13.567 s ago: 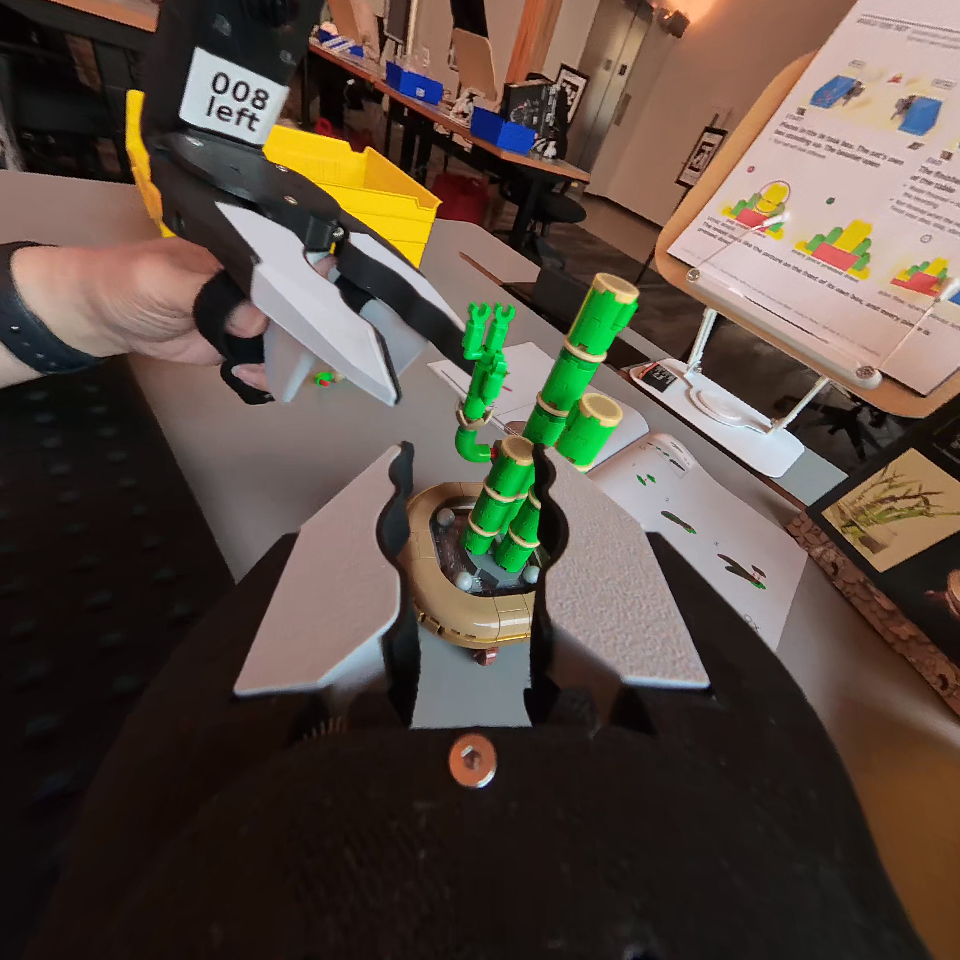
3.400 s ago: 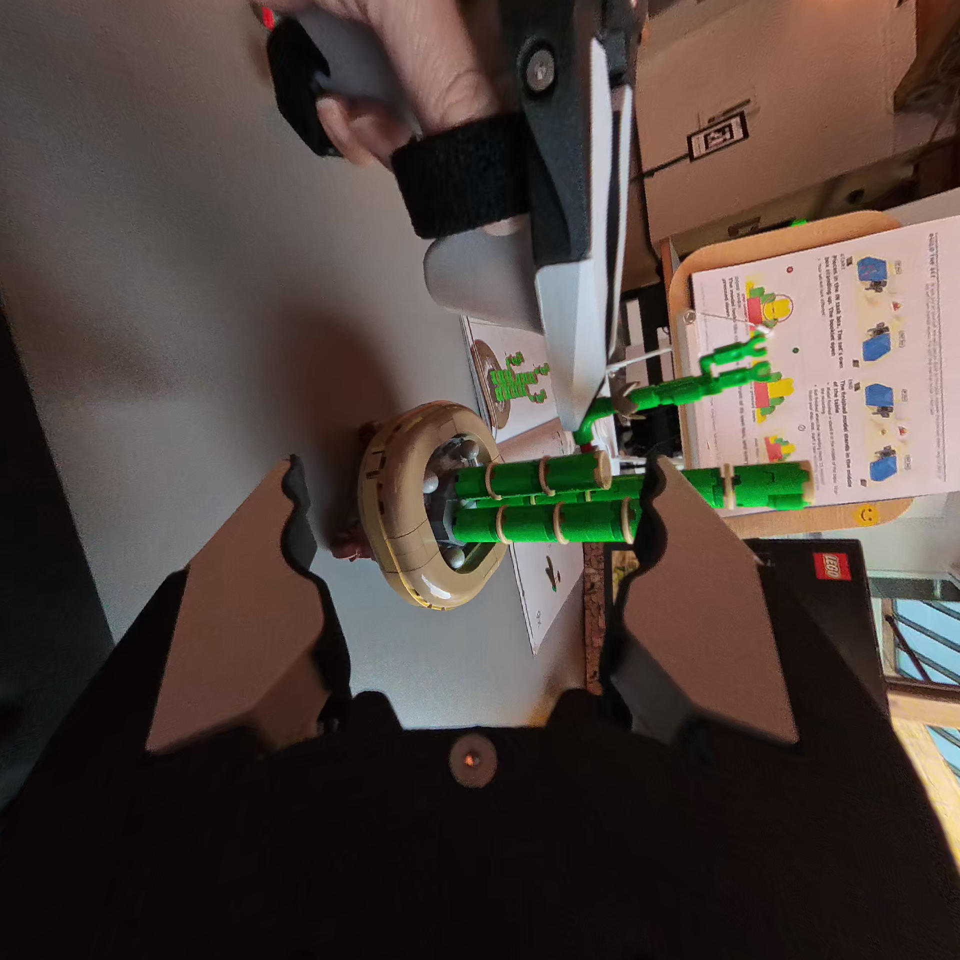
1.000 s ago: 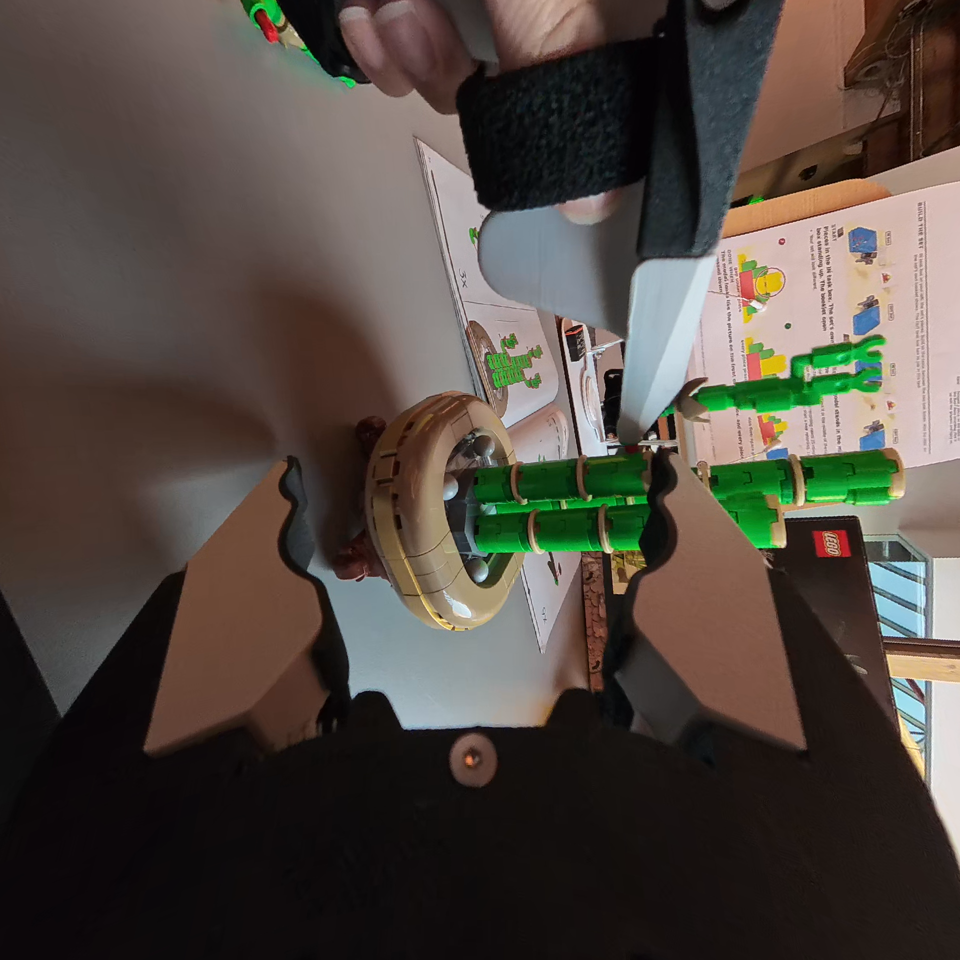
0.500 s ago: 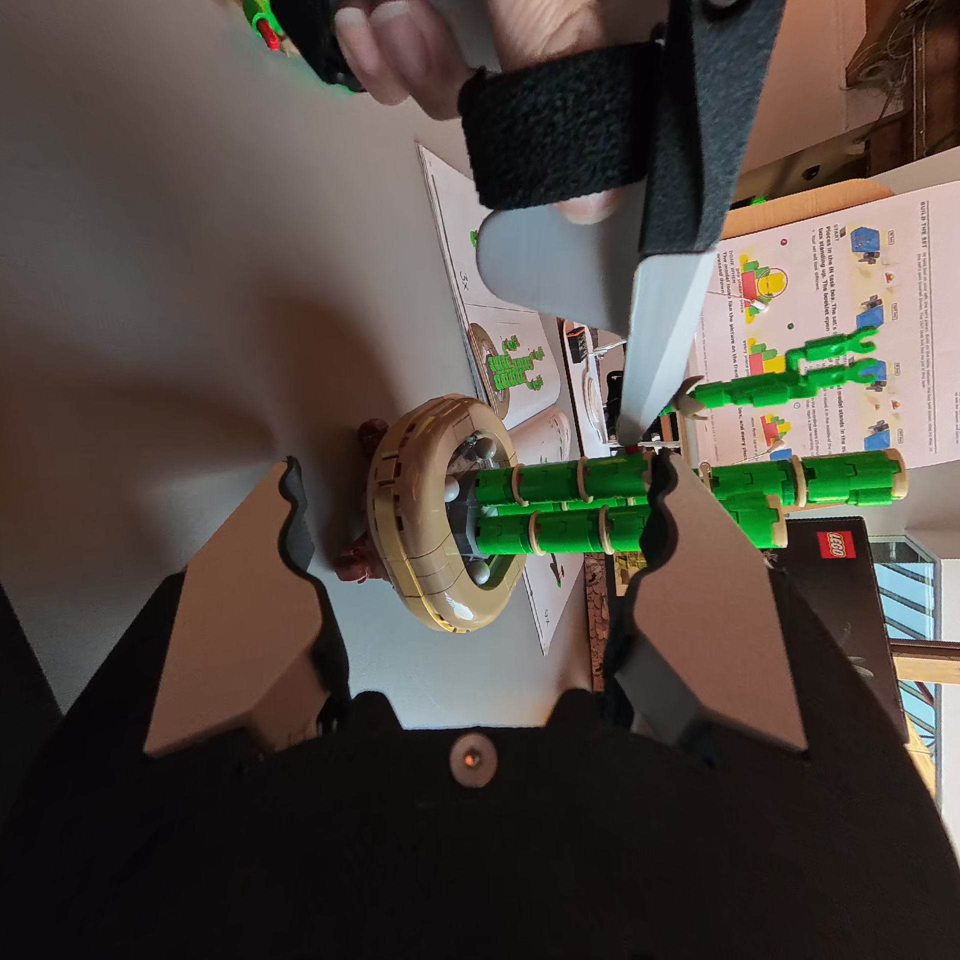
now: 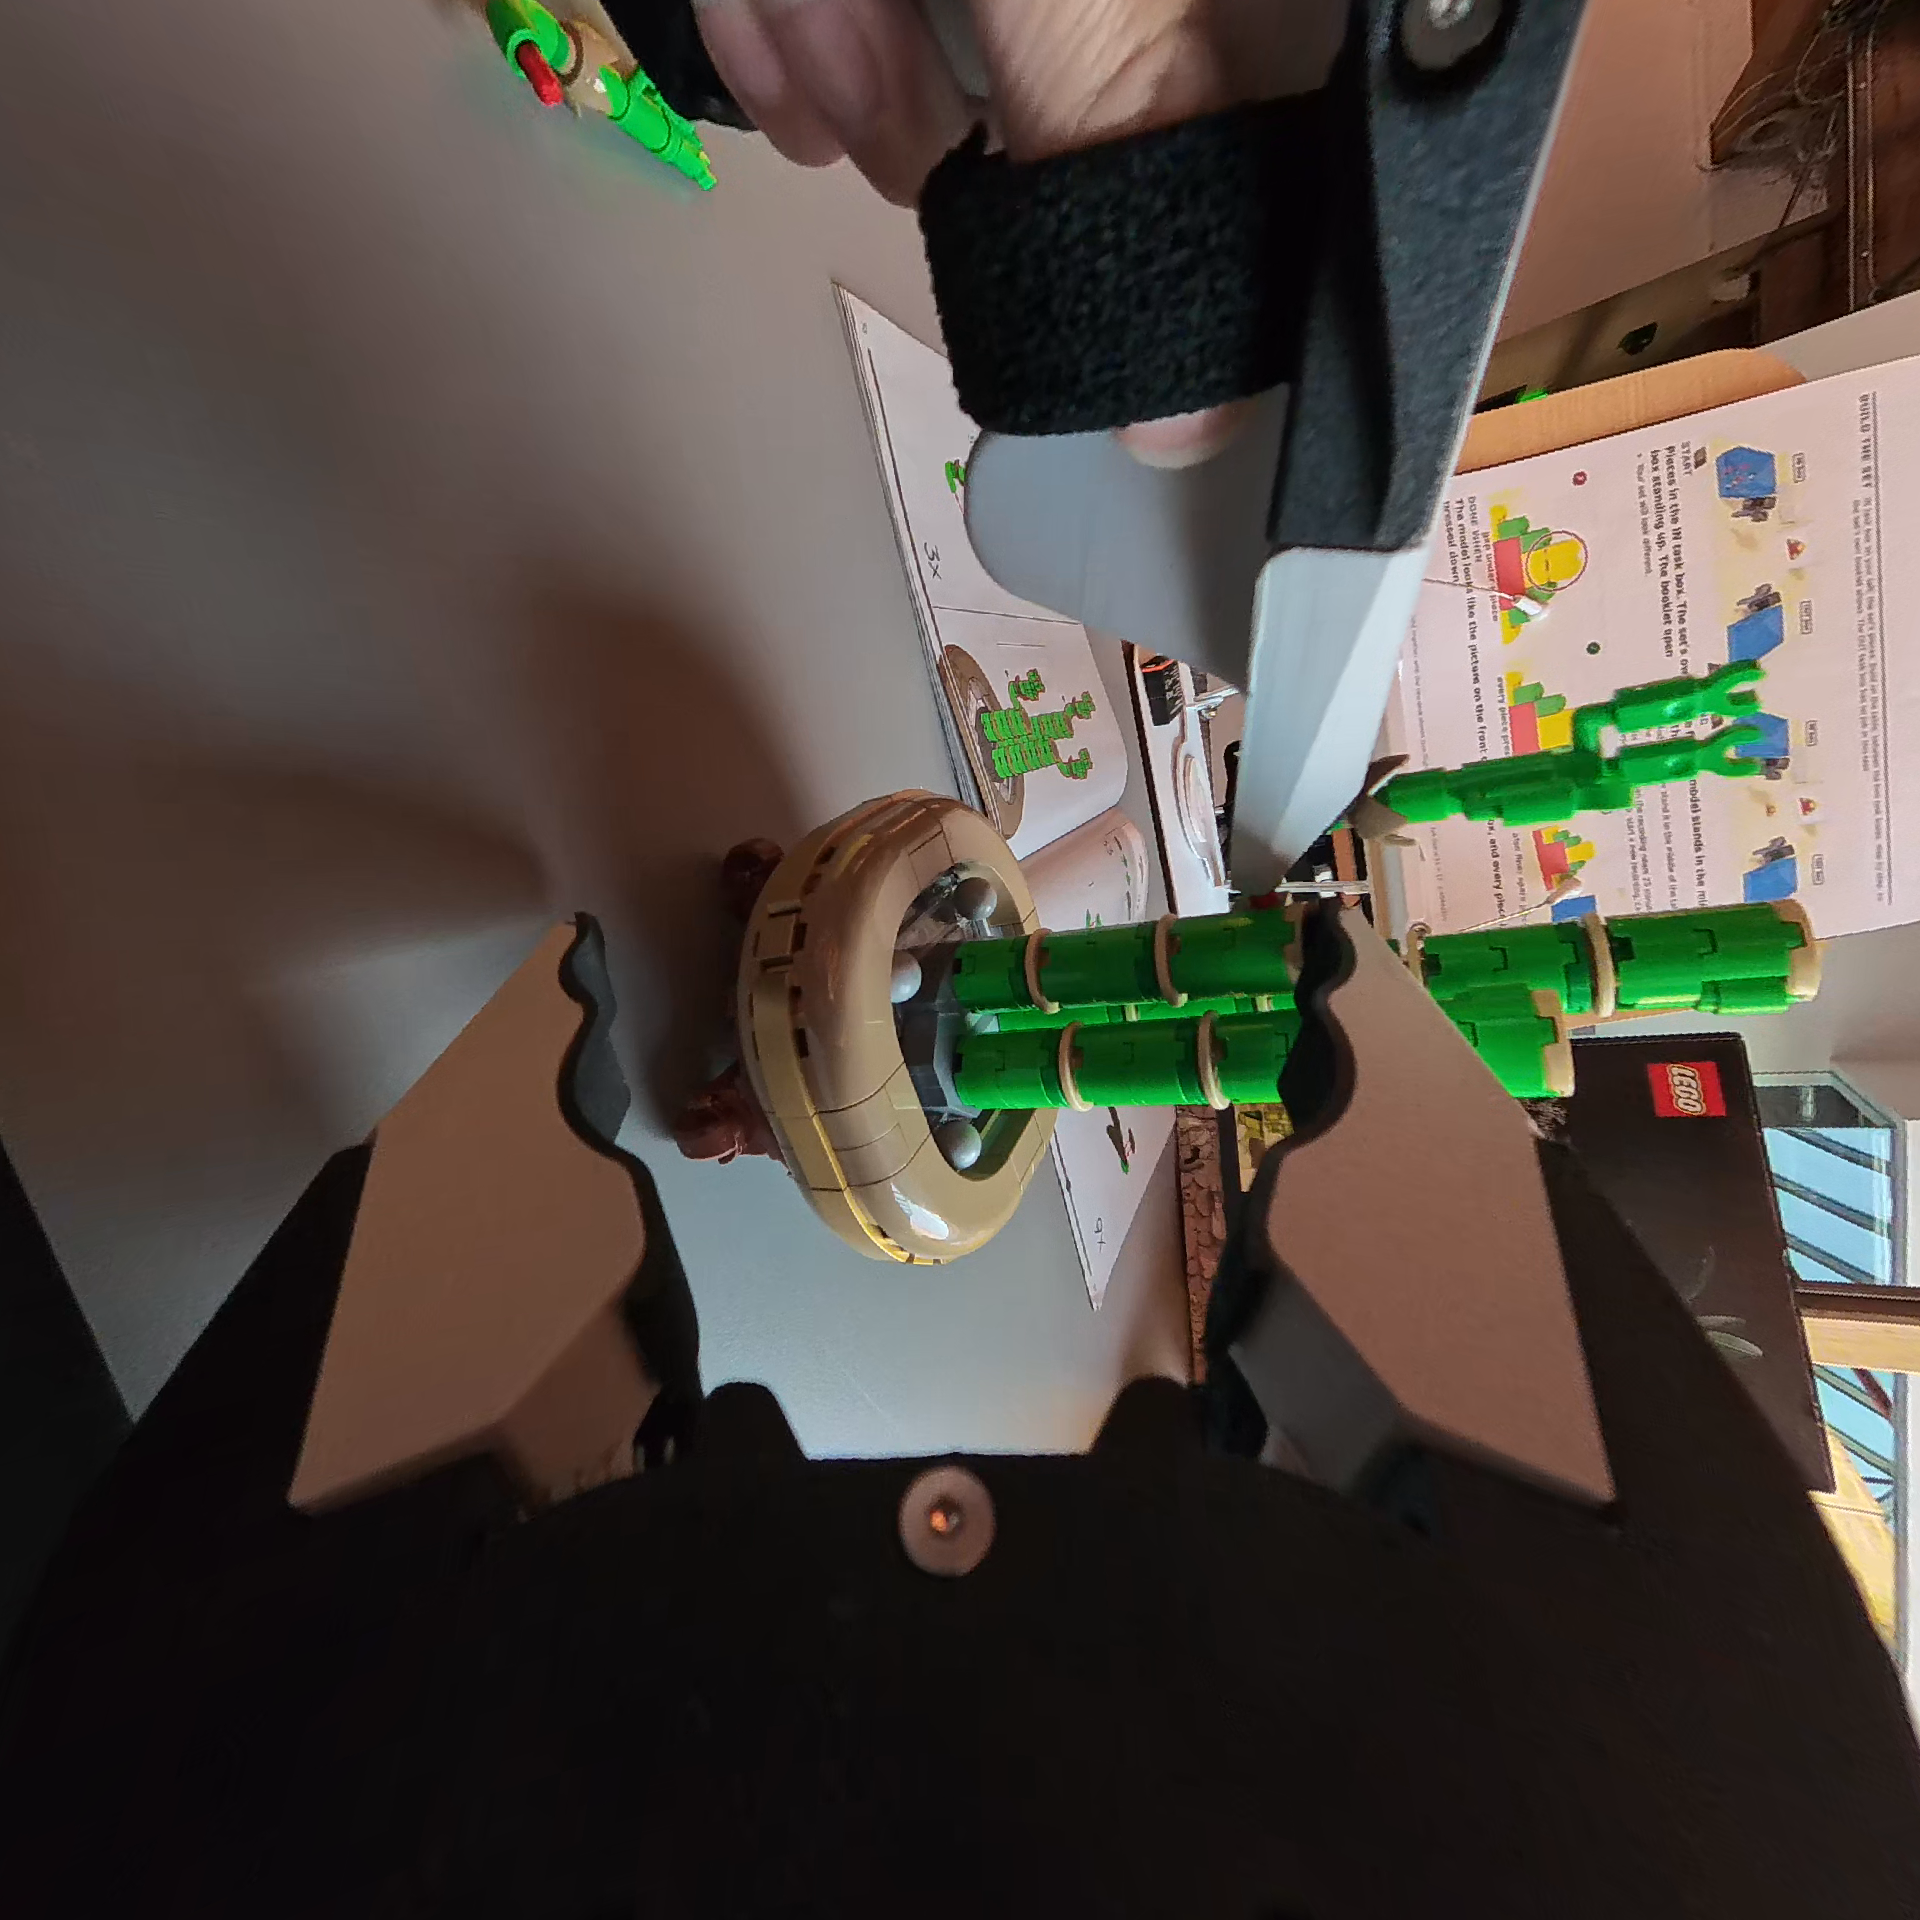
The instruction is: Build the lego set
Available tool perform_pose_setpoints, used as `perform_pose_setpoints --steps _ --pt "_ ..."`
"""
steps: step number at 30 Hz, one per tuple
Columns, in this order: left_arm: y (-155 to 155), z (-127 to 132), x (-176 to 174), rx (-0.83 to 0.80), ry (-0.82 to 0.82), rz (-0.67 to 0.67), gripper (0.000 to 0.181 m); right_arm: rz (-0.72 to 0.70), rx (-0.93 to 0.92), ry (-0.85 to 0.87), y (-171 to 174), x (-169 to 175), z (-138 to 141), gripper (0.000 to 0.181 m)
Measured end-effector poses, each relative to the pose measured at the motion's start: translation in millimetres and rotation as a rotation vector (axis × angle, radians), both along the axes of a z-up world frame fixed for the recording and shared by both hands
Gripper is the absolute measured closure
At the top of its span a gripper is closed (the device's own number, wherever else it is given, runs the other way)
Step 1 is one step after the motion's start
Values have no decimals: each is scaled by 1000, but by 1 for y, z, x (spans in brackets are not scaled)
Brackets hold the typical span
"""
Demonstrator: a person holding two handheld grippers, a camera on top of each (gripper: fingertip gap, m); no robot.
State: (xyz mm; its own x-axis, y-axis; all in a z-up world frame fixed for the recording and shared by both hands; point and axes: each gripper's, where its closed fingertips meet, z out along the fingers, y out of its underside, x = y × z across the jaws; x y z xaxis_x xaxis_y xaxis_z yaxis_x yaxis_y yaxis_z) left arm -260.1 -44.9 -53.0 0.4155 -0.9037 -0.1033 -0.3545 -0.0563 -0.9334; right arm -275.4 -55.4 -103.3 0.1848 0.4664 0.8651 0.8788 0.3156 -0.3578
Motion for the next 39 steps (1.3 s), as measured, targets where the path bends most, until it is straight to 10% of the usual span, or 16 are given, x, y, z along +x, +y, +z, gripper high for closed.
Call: perform_pose_setpoints --steps 39 --pt "2 0 3 -63 37 -51 174 -8 -21 35 0 -1 1 52"
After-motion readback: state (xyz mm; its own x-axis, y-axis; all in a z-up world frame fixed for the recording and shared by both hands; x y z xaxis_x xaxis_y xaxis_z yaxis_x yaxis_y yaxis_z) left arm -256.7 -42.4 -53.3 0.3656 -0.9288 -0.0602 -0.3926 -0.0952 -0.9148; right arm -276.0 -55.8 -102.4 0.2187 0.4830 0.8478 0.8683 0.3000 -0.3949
